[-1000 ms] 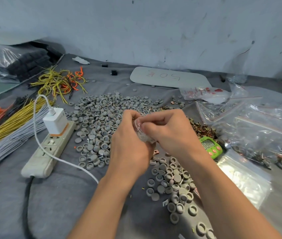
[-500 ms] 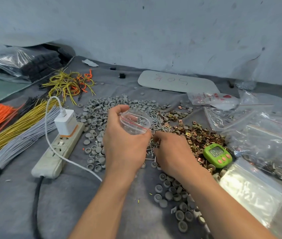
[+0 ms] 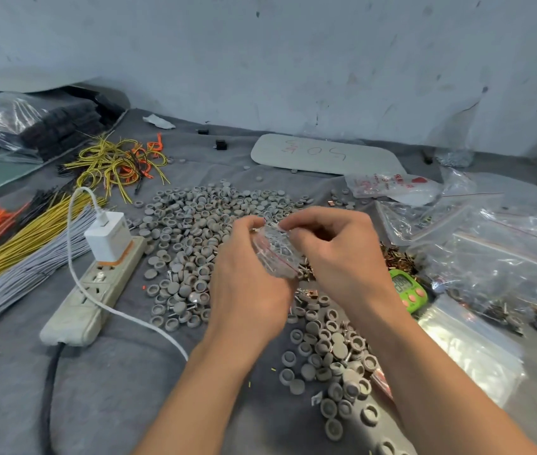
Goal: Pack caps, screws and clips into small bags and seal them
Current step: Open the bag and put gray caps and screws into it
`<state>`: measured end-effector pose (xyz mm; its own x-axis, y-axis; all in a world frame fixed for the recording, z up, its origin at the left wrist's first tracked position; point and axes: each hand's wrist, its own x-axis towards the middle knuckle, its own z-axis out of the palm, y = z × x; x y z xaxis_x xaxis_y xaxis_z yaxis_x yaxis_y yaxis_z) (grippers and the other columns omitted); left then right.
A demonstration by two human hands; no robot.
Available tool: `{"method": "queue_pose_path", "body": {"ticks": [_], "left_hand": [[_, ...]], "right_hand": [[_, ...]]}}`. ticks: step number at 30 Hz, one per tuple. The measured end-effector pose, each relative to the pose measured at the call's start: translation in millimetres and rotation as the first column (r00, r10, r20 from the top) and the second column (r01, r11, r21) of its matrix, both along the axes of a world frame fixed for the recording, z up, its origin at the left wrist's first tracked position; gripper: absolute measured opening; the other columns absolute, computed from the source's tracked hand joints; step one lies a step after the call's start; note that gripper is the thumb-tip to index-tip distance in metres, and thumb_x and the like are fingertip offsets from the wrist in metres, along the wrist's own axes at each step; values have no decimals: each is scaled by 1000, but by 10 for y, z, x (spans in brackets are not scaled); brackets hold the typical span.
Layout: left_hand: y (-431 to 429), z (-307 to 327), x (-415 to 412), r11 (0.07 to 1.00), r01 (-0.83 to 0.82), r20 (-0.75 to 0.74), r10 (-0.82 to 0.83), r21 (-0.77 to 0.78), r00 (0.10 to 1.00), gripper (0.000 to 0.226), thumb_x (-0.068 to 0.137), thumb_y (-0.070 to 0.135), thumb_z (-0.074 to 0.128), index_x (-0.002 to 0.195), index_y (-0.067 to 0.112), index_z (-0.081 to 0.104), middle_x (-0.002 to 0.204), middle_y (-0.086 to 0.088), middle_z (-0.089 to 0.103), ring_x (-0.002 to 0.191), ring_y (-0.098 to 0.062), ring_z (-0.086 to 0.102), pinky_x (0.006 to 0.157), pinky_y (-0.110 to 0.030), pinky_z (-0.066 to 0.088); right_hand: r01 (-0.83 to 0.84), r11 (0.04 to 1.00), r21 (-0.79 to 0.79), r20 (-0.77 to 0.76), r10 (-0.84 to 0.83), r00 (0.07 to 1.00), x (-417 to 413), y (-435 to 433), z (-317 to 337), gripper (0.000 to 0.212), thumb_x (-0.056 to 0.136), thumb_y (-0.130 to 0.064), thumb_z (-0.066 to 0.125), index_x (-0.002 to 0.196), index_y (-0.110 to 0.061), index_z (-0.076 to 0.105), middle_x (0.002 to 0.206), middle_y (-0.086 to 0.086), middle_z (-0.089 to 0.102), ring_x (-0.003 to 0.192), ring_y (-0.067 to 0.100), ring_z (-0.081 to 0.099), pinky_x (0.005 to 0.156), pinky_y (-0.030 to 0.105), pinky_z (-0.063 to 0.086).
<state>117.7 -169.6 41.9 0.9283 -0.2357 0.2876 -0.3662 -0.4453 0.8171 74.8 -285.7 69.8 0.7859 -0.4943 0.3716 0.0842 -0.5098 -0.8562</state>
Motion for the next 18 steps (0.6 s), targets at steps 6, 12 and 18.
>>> {"method": "queue_pose_path", "body": {"ticks": [6,12,18], "left_hand": [[28,-26,3,992,122,54,-124,38,991,41,78,19,71,111,35,54,92,16,65,80,-3,56,63,-10,41],[69,6,57,998,28,5,-28,-59,1000,45,73,18,81,99,42,53,86,23,65,79,12,59,64,-7,42],[151,31,137,936,-101,-72,81,-338,994,42,62,25,80,97,36,59,91,16,71,81,-1,68,82,-32,56]], "right_hand": [[-177,969,-173,-227,136,964,9,78,-7,20,89,-17,75,95,-33,85,85,-16,79,79,-7,70,67,5,46],[82,996,25,-14,-81,997,92,55,-38,27,82,-11,73,76,-35,83,67,-19,74,61,-5,67,56,11,48],[-58,971,-232,-520,-74,851,111,-21,-252,29,95,-21,69,122,-31,73,116,-9,74,87,8,72,83,20,55]]}}
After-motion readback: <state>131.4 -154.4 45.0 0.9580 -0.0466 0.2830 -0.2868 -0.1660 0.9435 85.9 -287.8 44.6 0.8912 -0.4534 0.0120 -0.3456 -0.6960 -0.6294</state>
